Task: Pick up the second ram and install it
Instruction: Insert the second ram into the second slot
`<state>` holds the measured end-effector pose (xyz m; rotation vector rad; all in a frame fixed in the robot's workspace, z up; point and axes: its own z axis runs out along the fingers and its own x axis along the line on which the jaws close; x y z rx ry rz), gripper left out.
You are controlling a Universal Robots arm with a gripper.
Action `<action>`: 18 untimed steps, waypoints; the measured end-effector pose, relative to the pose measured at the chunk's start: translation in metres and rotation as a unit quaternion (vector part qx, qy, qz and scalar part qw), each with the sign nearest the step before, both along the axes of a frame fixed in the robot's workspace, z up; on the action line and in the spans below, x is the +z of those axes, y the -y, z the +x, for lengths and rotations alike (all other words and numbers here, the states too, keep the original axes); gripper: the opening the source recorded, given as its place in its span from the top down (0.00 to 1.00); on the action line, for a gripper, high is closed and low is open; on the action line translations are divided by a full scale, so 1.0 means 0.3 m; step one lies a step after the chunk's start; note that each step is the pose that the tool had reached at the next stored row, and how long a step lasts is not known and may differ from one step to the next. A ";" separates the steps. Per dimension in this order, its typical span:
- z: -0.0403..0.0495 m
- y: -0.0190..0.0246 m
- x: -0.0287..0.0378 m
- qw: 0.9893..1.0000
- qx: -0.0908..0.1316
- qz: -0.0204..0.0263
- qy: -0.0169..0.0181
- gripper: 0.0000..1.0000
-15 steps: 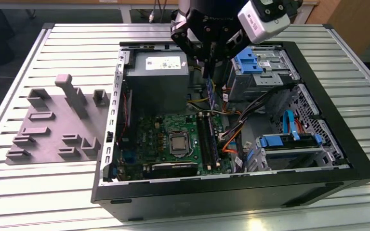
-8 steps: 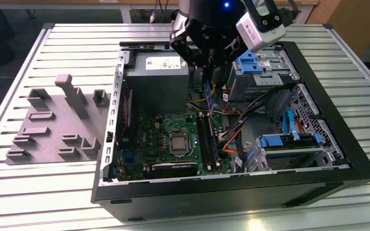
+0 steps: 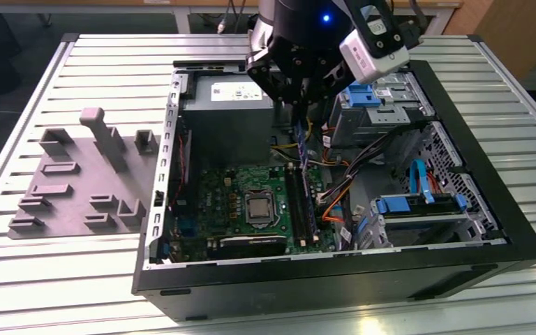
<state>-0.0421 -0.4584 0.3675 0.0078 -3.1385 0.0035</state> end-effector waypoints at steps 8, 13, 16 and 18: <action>0.000 0.001 -0.005 1.000 0.000 0.000 0.000 0.86; 0.000 0.002 -0.010 1.000 0.000 0.000 0.000 0.86; 0.000 0.002 -0.012 1.000 0.000 0.000 0.000 0.86; 0.000 0.002 -0.012 1.000 0.000 0.000 0.000 0.86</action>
